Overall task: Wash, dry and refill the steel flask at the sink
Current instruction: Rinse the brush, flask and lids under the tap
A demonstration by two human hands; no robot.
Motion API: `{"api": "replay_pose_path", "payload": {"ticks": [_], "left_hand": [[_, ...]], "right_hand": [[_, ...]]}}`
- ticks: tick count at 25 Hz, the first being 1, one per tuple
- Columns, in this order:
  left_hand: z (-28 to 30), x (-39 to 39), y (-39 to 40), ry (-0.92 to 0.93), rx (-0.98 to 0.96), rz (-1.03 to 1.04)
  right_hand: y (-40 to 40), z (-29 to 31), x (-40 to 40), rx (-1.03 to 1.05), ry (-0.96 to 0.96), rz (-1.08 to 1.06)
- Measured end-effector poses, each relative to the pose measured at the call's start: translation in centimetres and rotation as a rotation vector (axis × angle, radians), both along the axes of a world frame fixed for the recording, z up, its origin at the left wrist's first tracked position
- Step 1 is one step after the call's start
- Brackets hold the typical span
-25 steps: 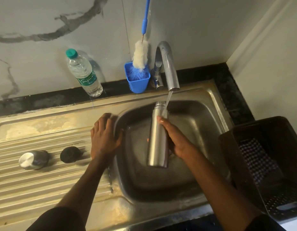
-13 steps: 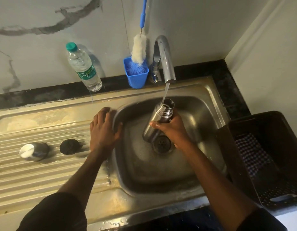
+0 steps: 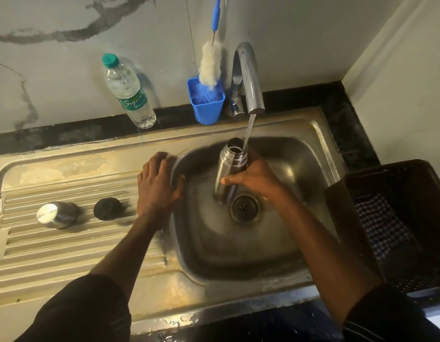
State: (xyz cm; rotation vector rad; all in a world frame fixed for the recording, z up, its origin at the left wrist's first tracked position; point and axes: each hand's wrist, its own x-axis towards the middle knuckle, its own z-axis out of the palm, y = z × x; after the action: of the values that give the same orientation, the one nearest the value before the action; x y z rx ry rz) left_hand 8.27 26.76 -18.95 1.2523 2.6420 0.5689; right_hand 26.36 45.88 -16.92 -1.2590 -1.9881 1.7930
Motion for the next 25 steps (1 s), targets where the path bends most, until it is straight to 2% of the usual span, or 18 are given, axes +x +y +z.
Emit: {"api": "replay_pose_path", "payload": {"ticks": [3,7,10,14,17,20,23,25], "left_hand": [[0.2,0.1,0.0,-0.01,0.019,0.001],[0.3,0.0,0.0,-0.014,0.004,0.007],[0.2,0.1,0.0,-0.009,0.007,0.004],[0.3,0.1,0.1,-0.009,0.0,0.007],[0.3,0.1,0.1,-0.02,0.004,0.018],[0.4,0.1,0.0,-0.03,0.006,0.021],[0.5,0.1,0.0,-0.033,0.008,0.025],[0.3,0.2,0.0,-0.019,0.008,0.017]], "right_hand": [[-0.7,0.1,0.1,0.133,-0.071,-0.109],[0.4,0.1,0.1,-0.028,0.028,-0.081],[1.2,-0.1,0.0,-0.049,0.073,-0.154],[0.9,0.3,0.3,-0.019,0.032,0.07],[0.5,-0.1,0.8,-0.013,0.068,-0.074],[0.6,0.0,0.8,-0.068,0.06,-0.002],[0.4,-0.2,0.6,-0.118,0.095,-0.084],[0.4,-0.6,0.7,-0.11,0.1,-0.001]]}}
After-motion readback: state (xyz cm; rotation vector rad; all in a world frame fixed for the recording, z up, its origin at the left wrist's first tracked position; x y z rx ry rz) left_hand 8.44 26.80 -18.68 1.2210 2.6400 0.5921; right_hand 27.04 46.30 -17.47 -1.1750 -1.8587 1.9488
